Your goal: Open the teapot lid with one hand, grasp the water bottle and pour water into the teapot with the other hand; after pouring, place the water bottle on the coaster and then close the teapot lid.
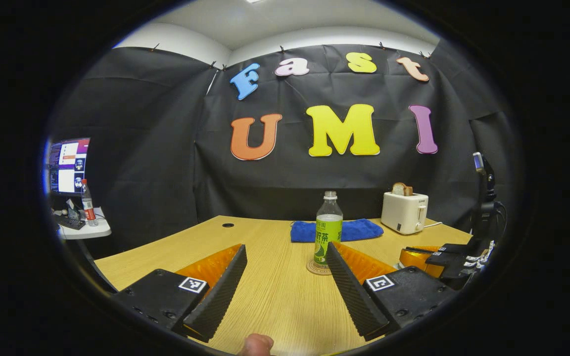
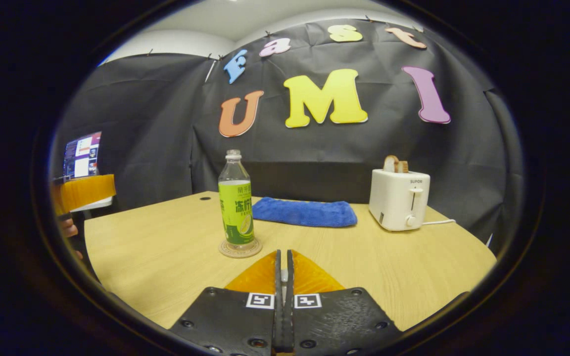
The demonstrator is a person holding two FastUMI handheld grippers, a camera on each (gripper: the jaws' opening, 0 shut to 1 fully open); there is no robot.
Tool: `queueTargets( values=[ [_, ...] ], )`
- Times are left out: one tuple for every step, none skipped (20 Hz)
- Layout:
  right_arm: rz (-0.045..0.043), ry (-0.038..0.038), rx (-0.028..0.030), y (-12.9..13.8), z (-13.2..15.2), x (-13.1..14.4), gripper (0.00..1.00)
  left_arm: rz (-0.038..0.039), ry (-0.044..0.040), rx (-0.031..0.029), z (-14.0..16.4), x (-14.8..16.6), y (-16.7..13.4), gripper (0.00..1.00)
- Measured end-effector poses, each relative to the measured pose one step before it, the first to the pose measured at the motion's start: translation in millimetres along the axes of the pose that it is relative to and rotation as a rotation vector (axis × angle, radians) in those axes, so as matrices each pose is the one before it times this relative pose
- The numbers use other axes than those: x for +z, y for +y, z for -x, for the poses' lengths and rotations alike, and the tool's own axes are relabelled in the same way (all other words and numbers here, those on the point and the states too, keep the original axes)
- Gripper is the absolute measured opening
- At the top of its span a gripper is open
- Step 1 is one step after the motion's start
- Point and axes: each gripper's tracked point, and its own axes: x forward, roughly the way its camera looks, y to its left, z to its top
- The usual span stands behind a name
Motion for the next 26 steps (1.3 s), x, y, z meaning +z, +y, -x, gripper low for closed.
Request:
queueTargets(
  values=[
    [0.00335, -0.00152, -0.00380, -0.08, -0.34, -0.08, 0.00, 0.00005, 0.00047, -0.00034, 0.10, -0.12, -0.50, 1.00],
    [0.00407, 0.00061, -0.00382, -0.48, -0.56, -0.54, 0.00, -0.00005, 0.00220, -0.00132, -0.28, -0.55, -0.88, 1.00],
    [0.00361, 0.00103, -0.00318, 0.03, -0.35, -1.76, 0.00, 0.00073, 0.00155, -0.00115, 0.81, -0.03, -0.50, 1.00],
    [0.00245, 0.00224, -0.00203, 0.44, 0.04, 0.30, 0.00, 0.00010, 0.00091, -0.00205, 0.28, -0.12, -0.48, 1.00],
    [-0.00171, 0.00188, -0.00231, -0.31, 1.05, -1.26, 0.02, -0.00077, 0.00044, 0.00021, -0.51, -0.29, -0.37, 1.00],
    [-0.00291, 0.00115, 0.00214, 0.76, -0.21, 0.27, 0.02, 0.00020, 0.00011, -0.00135, -0.65, 0.35, -0.57, 1.00],
    [-0.00097, -0.00226, -0.00742, -1.99, -0.05, 0.26, 0.05, 0.00051, 0.00295, -0.00080, 1.12, -0.07, -0.32, 1.00],
    [-0.00456, 0.00045, -0.00044, 0.86, 2.23, 1.25, 0.06, 0.00113, 0.00156, -0.00185, 0.51, -0.89, -0.42, 1.00],
    [-0.00307, -0.00454, -0.00310, -0.29, -0.09, 1.38, 0.06, 0.00135, 0.00121, -0.00139, 0.11, 0.35, -0.05, 1.00],
    [-0.00198, -0.00825, -0.00086, 0.04, 2.46, 3.53, 0.07, 0.00054, 0.00080, 0.00067, -0.17, 0.57, 0.24, 1.00],
    [-0.00072, -0.01215, -0.00409, -0.61, 0.28, 2.89, 0.14, 0.00147, -0.00048, 0.00144, 0.21, 0.13, 0.86, 1.00],
    [-0.00220, -0.01136, -0.00624, -1.33, 2.44, 4.40, 0.19, -0.00040, 0.00123, -0.00052, -0.09, 0.00, -0.64, 1.00],
    [-0.00564, -0.00787, -0.00463, -1.48, 1.43, 2.75, 0.33, -0.00146, 0.00080, 0.00081, 1.06, -0.24, -0.04, 1.00],
    [-0.01068, -0.00864, -0.00823, -2.81, 0.18, 3.91, 0.41, -0.00362, -0.00017, -0.00109, 0.63, -0.15, -0.15, 1.00],
    [-0.00776, -0.00287, -0.01225, -3.67, 2.43, 2.77, 0.56, -0.00489, -0.00607, -0.00033, 0.05, 0.88, -0.83, 1.00],
    [-0.00760, -0.00201, -0.02329, -7.04, 1.91, 2.63, 0.72, -0.00450, -0.00088, -0.00046, -1.40, 0.50, -0.78, 1.00],
    [-0.00730, -0.00877, -0.02045, -5.74, 4.26, 4.70, 0.89, 0.00038, -0.00071, -0.00427, -0.34, 0.64, -2.17, 1.00],
    [-0.00164, -0.01554, -0.02623, -5.58, 5.39, 6.49, 0.96, 0.00441, -0.00163, -0.00944, 0.90, 0.90, -4.88, 1.00],
    [0.00215, -0.01649, -0.02042, -4.75, 5.64, 6.96, 0.98, 0.00388, -0.00578, -0.01181, 0.14, 2.35, -5.41, 1.00],
    [0.00395, -0.01649, -0.01688, -4.53, 7.57, 7.40, 0.98, 0.00148, -0.00763, -0.01017, -0.09, 3.79, -5.07, 1.00],
    [0.00406, -0.01752, -0.00927, -3.02, 7.42, 7.60, 0.98, -0.00133, -0.00579, -0.01024, 1.49, 2.26, -5.17, 1.00],
    [-0.00136, -0.01501, -0.00086, -1.83, 8.39, 8.63, 0.97, -0.00421, -0.00846, -0.01200, 0.64, 3.67, -5.94, 1.00],
    [-0.00491, -0.01119, 0.00283, -1.86, 7.37, 7.40, 0.97, -0.00190, -0.01108, -0.00950, 1.66, 5.08, -5.07, 1.00],
    [-0.00183, -0.00949, 0.00009, -3.81, 8.72, 7.65, 0.97, -0.00234, -0.00963, -0.01173, 2.07, 4.13, -5.48, 1.00],
    [-0.00156, -0.01622, -0.00023, -4.64, 9.38, 8.22, 0.97, -0.00046, -0.00937, -0.00783, 3.31, 5.11, -4.57, 1.00],
    [0.00279, -0.01741, -0.01076, -6.86, 10.11, 8.38, 0.97, 0.00025, -0.01015, -0.00598, 2.02, 4.40, -3.97, 1.00]
  ],
)
